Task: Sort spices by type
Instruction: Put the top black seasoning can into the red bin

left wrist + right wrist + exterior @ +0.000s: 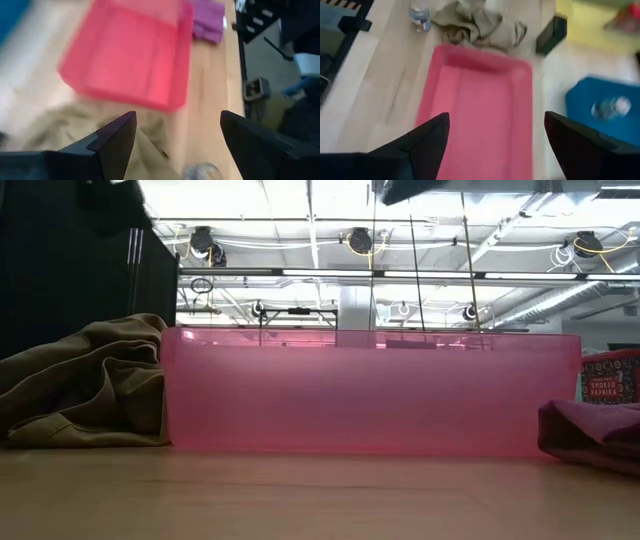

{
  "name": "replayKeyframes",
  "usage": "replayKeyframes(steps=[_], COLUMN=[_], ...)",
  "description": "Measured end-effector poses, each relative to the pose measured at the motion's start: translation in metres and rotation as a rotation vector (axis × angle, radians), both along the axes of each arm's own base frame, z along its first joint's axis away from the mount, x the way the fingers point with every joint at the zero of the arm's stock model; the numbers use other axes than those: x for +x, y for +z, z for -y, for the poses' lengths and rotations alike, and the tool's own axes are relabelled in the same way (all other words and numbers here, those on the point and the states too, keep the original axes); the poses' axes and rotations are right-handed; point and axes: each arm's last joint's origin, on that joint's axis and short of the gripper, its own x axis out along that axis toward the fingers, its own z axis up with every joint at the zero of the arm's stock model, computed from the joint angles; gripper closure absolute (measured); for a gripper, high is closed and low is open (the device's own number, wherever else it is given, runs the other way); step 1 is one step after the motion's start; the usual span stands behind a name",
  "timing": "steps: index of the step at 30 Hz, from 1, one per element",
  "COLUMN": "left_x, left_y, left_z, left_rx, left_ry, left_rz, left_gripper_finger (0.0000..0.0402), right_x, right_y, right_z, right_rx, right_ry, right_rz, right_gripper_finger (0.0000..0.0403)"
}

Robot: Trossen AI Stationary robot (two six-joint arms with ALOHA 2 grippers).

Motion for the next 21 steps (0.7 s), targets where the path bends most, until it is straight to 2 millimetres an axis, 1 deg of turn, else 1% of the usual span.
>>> replayKeyframes(steps=[5,8,10,16,21], left_x=[0.003,0.007,0.009,0.011,0.014], left_y=[-0.011,-0.01,-0.006,-0.005,-0.011], left_z=[0.013,0.019,0.023,0.039,0.05], left_rx=[-0.029,-0.025,-0.057,-0.132,-0.183], left_ry=[0.01,0.0,-0.016,-0.026,-0.037], left_rz=[-0.075,-0.095,-0.115,-0.211,-0.287], left_gripper_finger=[0.0107,0.0107,0.0107,0.0107,0.0107], right_x=[0.007,0.011,0.012,0.015,0.01], right_y=[-0.001,-0.003,-0.004,-0.009,-0.011], right_z=[-0.003,-0.006,-0.007,-0.008,-0.005], right_rx=[-0.069,-0.062,-0.057,-0.095,-0.12], right_ry=[0.09,0.164,0.197,0.237,0.251], right_rz=[0.083,0.134,0.162,0.204,0.245], right_gripper_finger=[0.0093,0.0093,0.0093,0.0093,0.0093])
